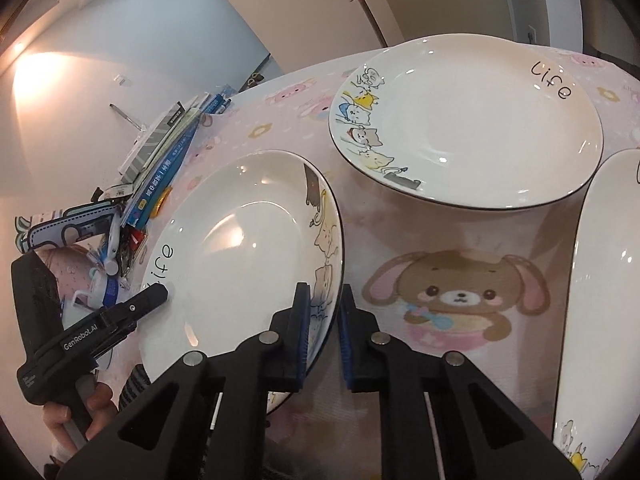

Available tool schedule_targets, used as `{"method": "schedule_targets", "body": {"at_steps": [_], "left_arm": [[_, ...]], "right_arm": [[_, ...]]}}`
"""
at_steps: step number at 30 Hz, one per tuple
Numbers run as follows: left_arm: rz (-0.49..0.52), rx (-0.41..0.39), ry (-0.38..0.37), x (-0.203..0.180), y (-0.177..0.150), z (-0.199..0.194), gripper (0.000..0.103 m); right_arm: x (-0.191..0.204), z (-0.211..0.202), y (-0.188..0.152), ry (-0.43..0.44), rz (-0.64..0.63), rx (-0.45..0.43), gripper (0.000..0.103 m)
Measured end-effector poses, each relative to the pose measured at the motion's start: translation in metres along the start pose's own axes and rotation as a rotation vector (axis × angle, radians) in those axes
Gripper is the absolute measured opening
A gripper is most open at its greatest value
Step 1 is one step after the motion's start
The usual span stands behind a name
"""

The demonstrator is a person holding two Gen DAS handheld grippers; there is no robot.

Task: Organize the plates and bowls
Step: 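Reach both tools to the nearest white 'Life' plate and close on its rim, then lift the white plate with both tools and carry it toward the pink bowls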

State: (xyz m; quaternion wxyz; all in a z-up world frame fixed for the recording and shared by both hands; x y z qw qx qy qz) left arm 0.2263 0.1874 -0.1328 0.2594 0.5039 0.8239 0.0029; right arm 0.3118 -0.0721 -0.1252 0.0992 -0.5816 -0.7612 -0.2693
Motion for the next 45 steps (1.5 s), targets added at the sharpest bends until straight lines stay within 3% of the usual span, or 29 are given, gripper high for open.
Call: {"method": "schedule_targets", "body": {"at_steps": [2, 8, 19, 23, 25, 36, 45], "left_arm": [[0.019, 0.011, -0.028, -0.003, -0.001, 0.002, 0.013], [0.035, -0.022, -0.016, -0.005, -0.003, 0.000, 0.012], [0.118, -0.132, -0.013, -0.019, -0.008, -0.022, 0.013], [0.149, -0.189, 0.054, -0.032, -0.013, -0.036, 0.013], [0.180, -0.221, 0.082, -0.045, -0.019, -0.047, 0.013], [0.308, -0.237, -0.020, -0.131, -0.051, -0.093, 0.015], [0.478, -0.207, -0.057, -0.228, -0.084, -0.089, 0.017]], "right_arm": [[-0.001, 0.001, 0.000, 0.016, 0.003, 0.004, 0.013], [-0.006, 0.002, -0.001, 0.077, 0.007, 0.001, 0.013], [-0.002, -0.013, -0.002, 0.061, -0.013, -0.056, 0.013], [0.005, -0.027, -0.005, 0.047, -0.035, -0.082, 0.014], [0.007, -0.034, -0.006, 0.043, -0.033, -0.088, 0.015], [-0.010, -0.150, -0.029, 0.034, -0.002, -0.263, 0.017], [-0.061, -0.222, -0.057, -0.031, 0.085, -0.379, 0.017]]}}
Point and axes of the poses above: each gripper's, at about its wrist camera, not at the fingertips, and z roughly the way its jaws point, x to its left, y to its top, the point moved 4 cm from there along z, roughly the way its jaws point, and after that the axes turned 12 degrees about x, right-handed, at the moved point
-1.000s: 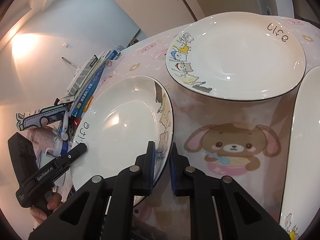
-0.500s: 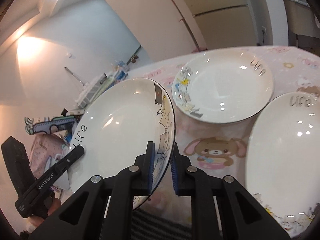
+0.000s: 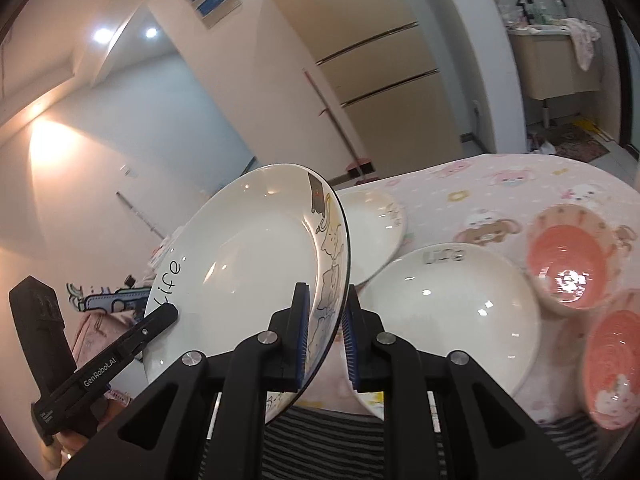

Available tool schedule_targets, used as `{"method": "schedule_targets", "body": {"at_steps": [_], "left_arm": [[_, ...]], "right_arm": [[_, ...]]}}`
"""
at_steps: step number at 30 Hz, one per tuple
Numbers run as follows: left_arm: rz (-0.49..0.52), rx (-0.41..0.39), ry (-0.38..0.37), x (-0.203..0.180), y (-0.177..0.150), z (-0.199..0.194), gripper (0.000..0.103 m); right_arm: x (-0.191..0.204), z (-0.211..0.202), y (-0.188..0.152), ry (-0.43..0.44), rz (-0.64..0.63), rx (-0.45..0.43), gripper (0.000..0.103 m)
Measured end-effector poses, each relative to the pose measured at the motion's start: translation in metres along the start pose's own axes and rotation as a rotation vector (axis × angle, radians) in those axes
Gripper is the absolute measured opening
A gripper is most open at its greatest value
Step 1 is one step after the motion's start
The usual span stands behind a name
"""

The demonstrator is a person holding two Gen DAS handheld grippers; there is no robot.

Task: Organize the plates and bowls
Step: 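Lift the white plate with both tools and carry it toward the pink bowls, then lower the plate onto the other white plate and open both tools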

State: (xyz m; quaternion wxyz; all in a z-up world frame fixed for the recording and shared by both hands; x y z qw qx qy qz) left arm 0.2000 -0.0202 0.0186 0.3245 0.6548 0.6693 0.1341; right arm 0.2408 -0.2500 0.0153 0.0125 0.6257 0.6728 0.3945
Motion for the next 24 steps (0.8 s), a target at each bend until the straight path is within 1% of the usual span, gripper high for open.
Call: {"method": "schedule_targets", "body": {"at_steps": [2, 4, 9, 12, 15, 17, 20, 24], "left_arm": [[0.035, 0.037, -0.013, -0.016, -0.002, 0.013, 0.017], [0.042, 0.083, -0.036, -0.031, -0.005, 0.026, 0.018], [0.052, 0.164, -0.063, -0.053, -0.017, 0.060, 0.018], [0.035, 0.238, -0.083, -0.057, -0.027, 0.082, 0.018], [0.037, 0.270, -0.064, -0.056, -0.036, 0.098, 0.018], [0.041, 0.284, -0.052, -0.057, -0.039, 0.105, 0.018], [0.045, 0.296, -0.047, -0.057, -0.040, 0.113, 0.018], [0.067, 0.298, -0.027, -0.059, -0.043, 0.120, 0.018]], "right_arm": [[-0.015, -0.010, -0.001, -0.031, 0.015, -0.015, 0.018], [-0.032, -0.015, -0.002, -0.066, 0.025, -0.017, 0.018], [-0.071, -0.008, -0.014, -0.080, 0.108, 0.018, 0.018], [-0.094, -0.001, -0.022, -0.066, 0.151, 0.043, 0.018], [-0.103, 0.007, -0.032, -0.070, 0.174, 0.061, 0.018], [-0.108, 0.015, -0.039, -0.095, 0.185, 0.086, 0.018], [-0.116, 0.023, -0.043, -0.110, 0.207, 0.113, 0.018], [-0.119, 0.024, -0.046, -0.147, 0.204, 0.124, 0.018]]}}
Point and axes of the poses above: each gripper's, at about its wrist camera, not at the fingertips, and z roughly the way its jaws point, x to its left, y to its top, the point moved 4 cm from there along z, roughly the way its jaws point, and after that the axes turned 12 degrees about x, right-handed, at the moved point
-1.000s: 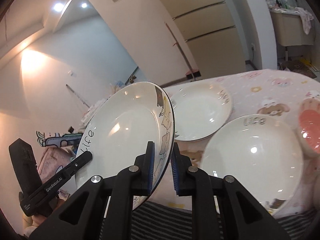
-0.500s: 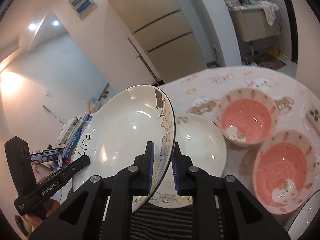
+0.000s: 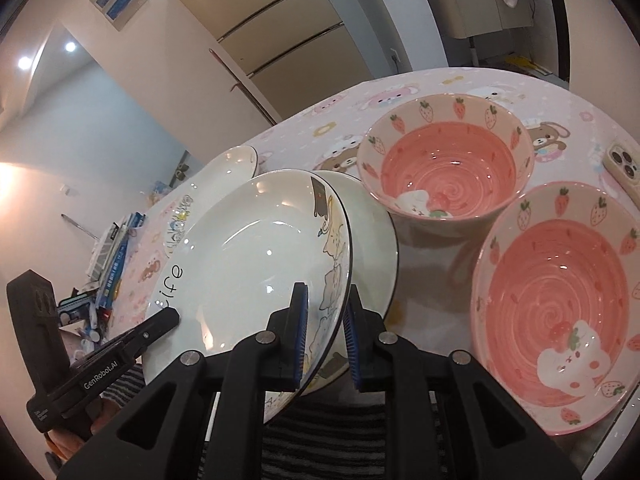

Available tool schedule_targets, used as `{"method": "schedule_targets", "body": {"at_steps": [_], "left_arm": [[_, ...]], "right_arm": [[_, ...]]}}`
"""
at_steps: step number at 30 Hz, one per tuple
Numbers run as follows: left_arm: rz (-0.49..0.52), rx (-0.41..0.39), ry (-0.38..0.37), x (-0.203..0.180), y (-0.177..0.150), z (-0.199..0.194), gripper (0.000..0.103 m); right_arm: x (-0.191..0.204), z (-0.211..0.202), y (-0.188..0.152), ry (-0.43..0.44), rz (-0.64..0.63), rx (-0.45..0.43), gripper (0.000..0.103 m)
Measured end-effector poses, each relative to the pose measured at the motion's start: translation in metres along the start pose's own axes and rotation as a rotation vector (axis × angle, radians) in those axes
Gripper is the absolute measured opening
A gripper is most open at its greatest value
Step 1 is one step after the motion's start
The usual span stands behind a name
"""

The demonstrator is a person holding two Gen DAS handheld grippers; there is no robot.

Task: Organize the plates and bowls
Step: 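Lower the plate onto the other white plate and open both tools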

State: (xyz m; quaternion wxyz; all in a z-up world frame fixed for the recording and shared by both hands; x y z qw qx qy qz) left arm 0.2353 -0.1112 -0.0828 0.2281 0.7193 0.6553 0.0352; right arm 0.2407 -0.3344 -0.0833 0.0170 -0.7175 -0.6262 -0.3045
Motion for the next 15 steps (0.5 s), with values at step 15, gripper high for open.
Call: {"method": "schedule_targets", "body": {"at_steps": [15], "left_arm": [[0.111, -0.048, 0.144, -0.024, -0.009, 0.009, 0.021]], "right_arm": [[-0.001, 0.005, -0.019, -0.183, -0.018, 0.008, 0.024]]}}
Point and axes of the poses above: each gripper's, at about its wrist camera, not at the fingertips, and z roughly the way its jaws point, x to its left, y to its top, the point moved 4 cm from there along z, roughly the way its jaws point, and after that the axes turned 12 degrees about x, right-handed, at the moved point
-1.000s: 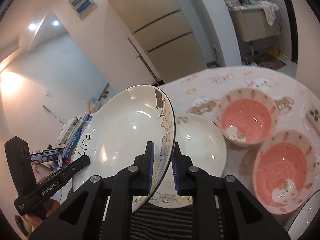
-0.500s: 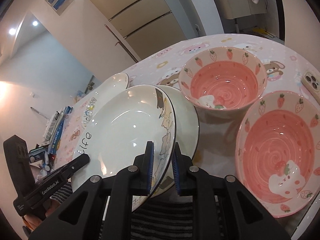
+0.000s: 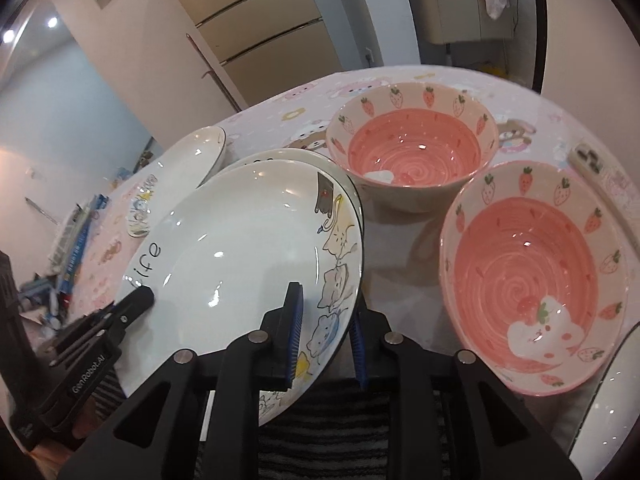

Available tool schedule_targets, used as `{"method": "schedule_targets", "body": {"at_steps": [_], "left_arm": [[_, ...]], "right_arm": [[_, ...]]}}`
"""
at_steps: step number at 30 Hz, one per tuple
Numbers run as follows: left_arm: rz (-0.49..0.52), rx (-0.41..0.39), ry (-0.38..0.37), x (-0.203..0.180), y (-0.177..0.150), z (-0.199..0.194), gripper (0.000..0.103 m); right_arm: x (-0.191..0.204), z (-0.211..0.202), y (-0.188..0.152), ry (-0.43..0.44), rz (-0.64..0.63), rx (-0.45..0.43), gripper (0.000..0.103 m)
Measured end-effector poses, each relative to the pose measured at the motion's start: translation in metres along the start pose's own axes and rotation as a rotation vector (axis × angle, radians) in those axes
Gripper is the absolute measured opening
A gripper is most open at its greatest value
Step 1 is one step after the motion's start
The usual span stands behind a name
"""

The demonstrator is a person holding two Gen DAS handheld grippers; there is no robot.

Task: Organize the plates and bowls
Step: 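Lower the plate onto the other white plate and open both tools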

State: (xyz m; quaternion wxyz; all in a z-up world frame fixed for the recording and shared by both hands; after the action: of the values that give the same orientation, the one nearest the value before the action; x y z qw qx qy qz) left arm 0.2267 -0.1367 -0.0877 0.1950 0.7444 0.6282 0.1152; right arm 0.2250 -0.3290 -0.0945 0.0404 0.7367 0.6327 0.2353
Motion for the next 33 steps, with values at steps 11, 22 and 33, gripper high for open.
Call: {"method": "schedule_targets", "body": {"at_steps": [11, 22, 33], "left_arm": [[0.024, -0.025, 0.069, -0.004, 0.001, 0.006, 0.024], [0.056, -0.023, 0.052, -0.010, -0.006, 0.004, 0.065], [-0.008, 0.051, -0.024, 0.002, -0.006, 0.017, 0.071]], "right_arm": [[0.003, 0.007, 0.002, -0.051, -0.042, 0.008, 0.030], [0.005, 0.008, 0.000, -0.041, -0.054, 0.002, 0.031], [0.010, 0.014, 0.000, -0.080, -0.085, 0.008, 0.031]]}}
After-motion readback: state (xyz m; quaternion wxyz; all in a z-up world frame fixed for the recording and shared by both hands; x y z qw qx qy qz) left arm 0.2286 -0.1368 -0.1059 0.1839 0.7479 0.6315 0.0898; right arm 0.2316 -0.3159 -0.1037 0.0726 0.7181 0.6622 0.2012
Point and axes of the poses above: each gripper's, at about its wrist camera, not at the fingertips, and z roughly the way its jaws point, x to its left, y to its top, the point moved 4 cm from there along z, roughly the way its jaws point, and after that the axes turned 12 degrees about x, right-handed, at the moved point
